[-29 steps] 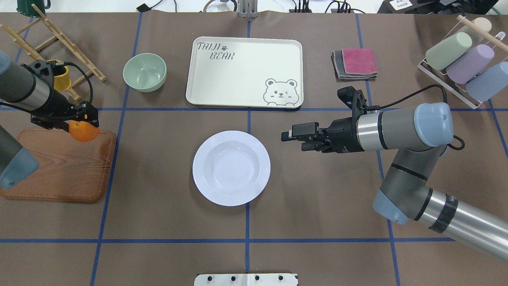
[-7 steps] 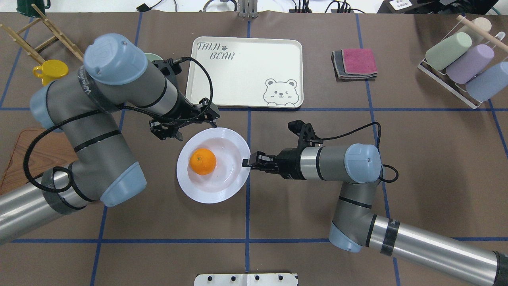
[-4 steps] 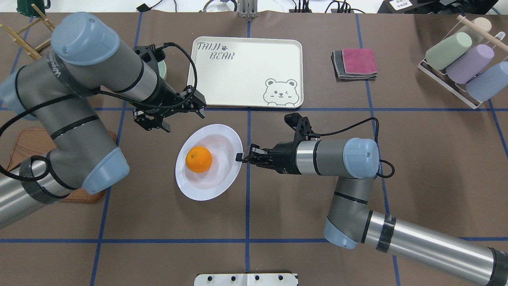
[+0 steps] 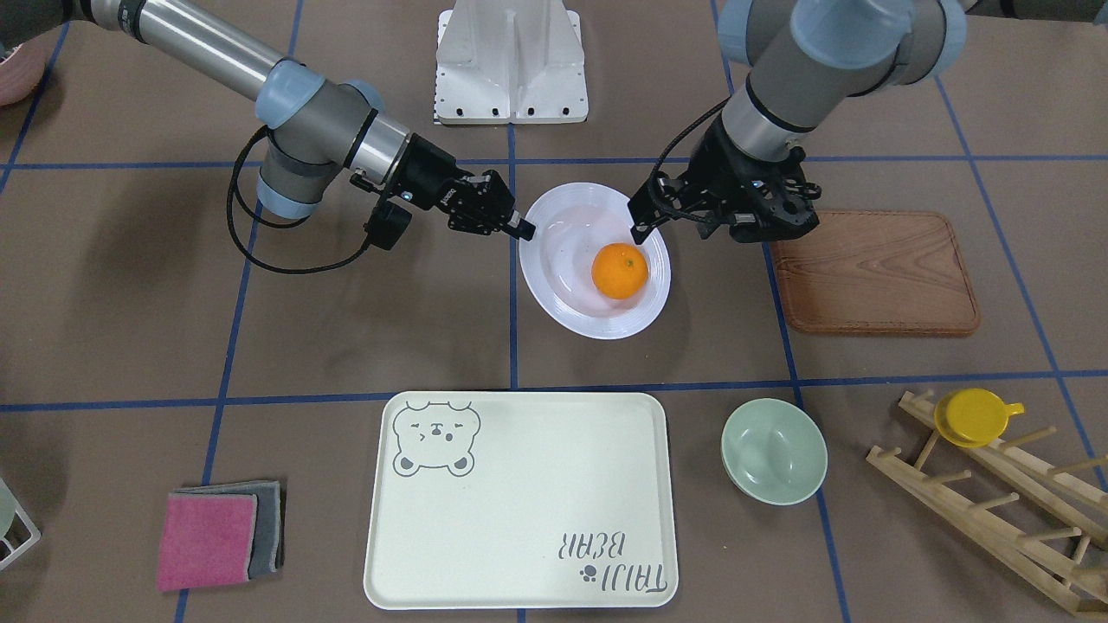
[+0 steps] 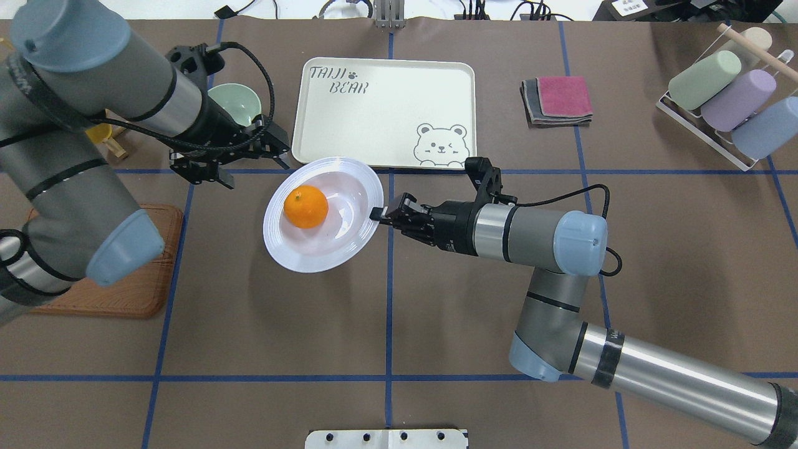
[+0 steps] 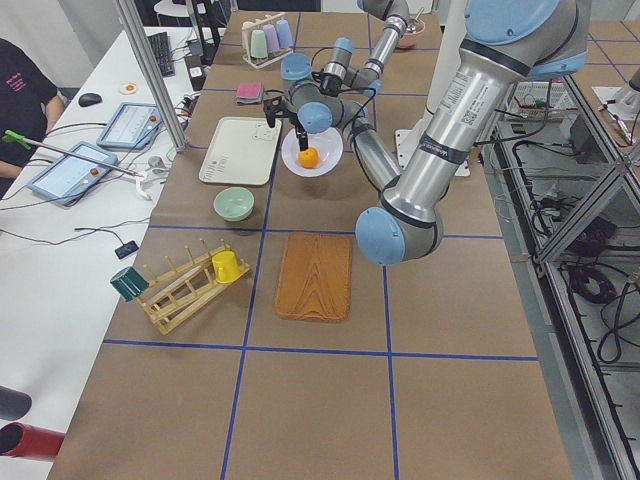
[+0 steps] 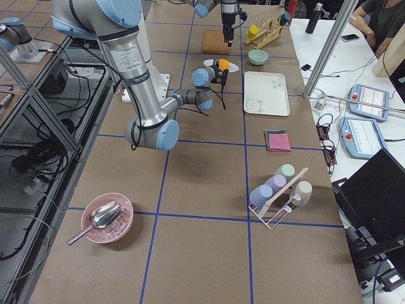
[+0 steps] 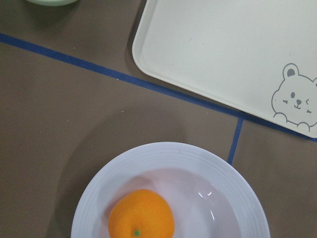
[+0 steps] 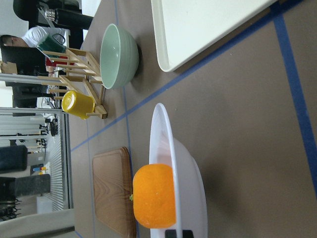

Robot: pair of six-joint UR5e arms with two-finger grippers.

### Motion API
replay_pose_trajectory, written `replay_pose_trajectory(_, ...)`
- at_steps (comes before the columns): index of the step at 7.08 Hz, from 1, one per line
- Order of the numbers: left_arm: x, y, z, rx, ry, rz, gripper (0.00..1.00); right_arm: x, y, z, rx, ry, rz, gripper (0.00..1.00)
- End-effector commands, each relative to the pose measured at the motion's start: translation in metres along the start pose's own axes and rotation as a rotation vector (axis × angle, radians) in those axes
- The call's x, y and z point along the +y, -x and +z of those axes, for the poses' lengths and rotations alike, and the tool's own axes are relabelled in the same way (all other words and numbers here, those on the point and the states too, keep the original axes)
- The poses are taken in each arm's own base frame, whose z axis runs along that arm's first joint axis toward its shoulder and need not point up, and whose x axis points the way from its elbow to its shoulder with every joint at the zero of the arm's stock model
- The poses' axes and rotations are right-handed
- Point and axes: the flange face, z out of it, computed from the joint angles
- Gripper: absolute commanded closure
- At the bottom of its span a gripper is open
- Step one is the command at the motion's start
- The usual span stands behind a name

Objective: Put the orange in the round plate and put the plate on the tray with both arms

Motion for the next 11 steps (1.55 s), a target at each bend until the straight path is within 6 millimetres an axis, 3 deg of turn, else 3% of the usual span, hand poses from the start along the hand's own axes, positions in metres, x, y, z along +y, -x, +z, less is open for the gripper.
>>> replay_pose_trajectory(1,-0.033,0.078,-0.029,-0.07,-0.041,0.167,0.01,-0.05,0.03,0.022,-0.099,-0.22,0.133,1.0)
replay_pose_trajectory(2,-0.05,0.117,-0.04,-0.109,-0.058,0.23,0.01,-0.068,0.033,0.04,-0.104,-0.298,0.137,1.0)
replay_pose_trajectory(4,-0.058,0.155,-0.039,-0.157,-0.05,0.296,0.01,-0.095,0.011,0.068,-0.068,-0.448,0.184,1.0)
replay_pose_trajectory(6,-0.062,0.168,-0.04,-0.172,-0.052,0.304,0.02,-0.103,0.001,0.084,0.042,-0.532,0.168,1.0)
replay_pose_trajectory(7,-0.062,0.169,-0.04,-0.173,-0.052,0.305,0.02,-0.103,0.006,0.097,0.11,-0.562,0.159,1.0)
replay_pose_trajectory(9,-0.062,0.173,-0.041,-0.175,-0.053,0.299,0.02,-0.105,0.006,0.103,0.149,-0.6,0.149,1.0)
replay_pose_trajectory(10,-0.062,0.173,-0.041,-0.174,-0.052,0.299,0.02,-0.105,0.004,0.104,0.162,-0.604,0.148,0.84)
replay_pose_trajectory(11,-0.063,0.174,-0.043,-0.175,-0.056,0.297,0.02,-0.105,0.0,0.108,0.209,-0.611,0.132,0.09)
